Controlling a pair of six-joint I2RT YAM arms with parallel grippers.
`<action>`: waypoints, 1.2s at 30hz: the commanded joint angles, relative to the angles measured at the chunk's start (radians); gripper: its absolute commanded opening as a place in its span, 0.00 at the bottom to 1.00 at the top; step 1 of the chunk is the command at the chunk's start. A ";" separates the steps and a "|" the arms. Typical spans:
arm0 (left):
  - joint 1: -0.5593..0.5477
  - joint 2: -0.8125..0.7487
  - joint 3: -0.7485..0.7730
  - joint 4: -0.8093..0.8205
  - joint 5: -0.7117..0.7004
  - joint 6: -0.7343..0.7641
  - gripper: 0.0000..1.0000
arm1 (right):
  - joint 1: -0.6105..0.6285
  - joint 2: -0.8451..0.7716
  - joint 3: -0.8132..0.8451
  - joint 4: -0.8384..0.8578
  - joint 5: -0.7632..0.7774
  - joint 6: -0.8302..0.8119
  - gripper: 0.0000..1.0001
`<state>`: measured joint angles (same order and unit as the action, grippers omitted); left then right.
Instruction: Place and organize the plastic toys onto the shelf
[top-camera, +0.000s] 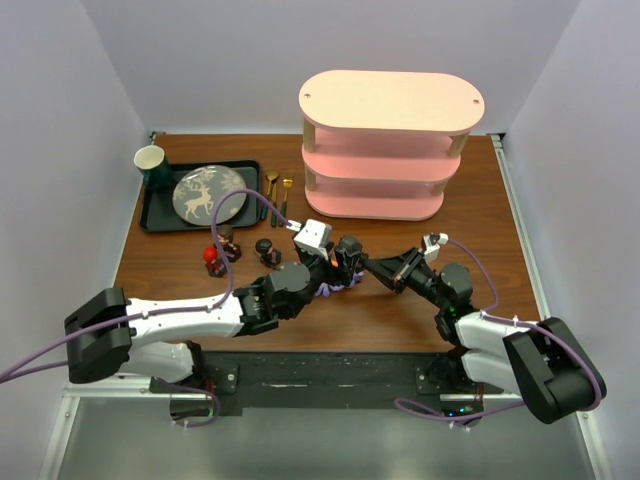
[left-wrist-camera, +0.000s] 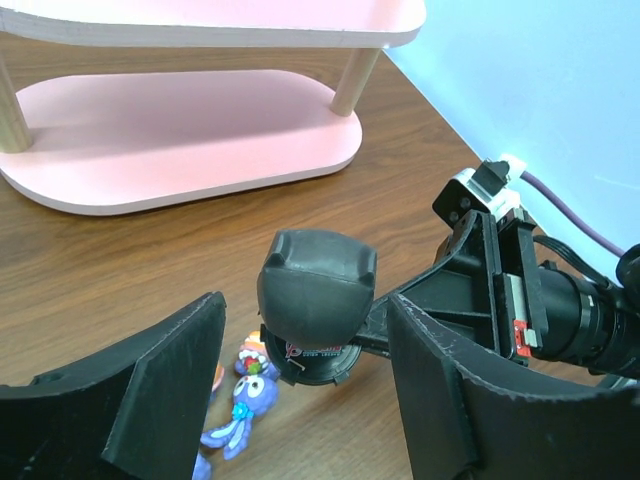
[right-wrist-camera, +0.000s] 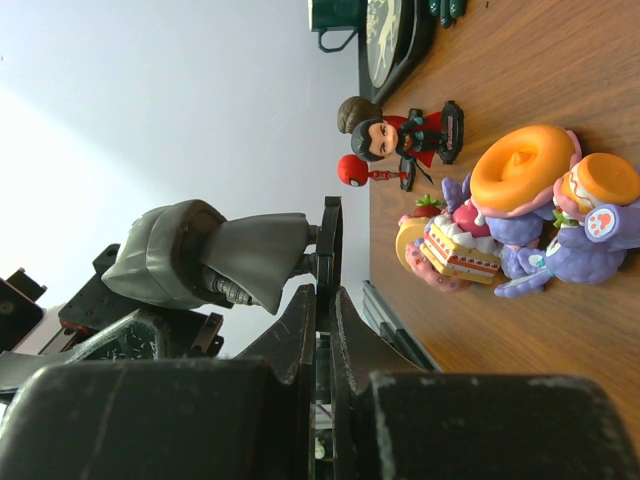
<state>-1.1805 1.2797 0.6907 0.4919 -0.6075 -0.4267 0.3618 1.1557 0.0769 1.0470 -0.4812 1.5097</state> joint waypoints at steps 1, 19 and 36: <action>-0.008 0.012 0.013 0.094 -0.038 -0.012 0.69 | 0.005 -0.014 0.026 0.039 0.010 0.004 0.00; -0.013 0.041 0.029 0.106 -0.049 -0.027 0.29 | 0.006 -0.031 0.021 0.024 0.015 -0.020 0.01; -0.016 0.053 0.039 0.089 -0.133 0.049 0.07 | 0.006 -0.134 0.024 -0.142 0.039 -0.104 0.58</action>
<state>-1.1881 1.3289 0.6922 0.5343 -0.6609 -0.4286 0.3618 1.0702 0.0784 0.9421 -0.4744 1.4502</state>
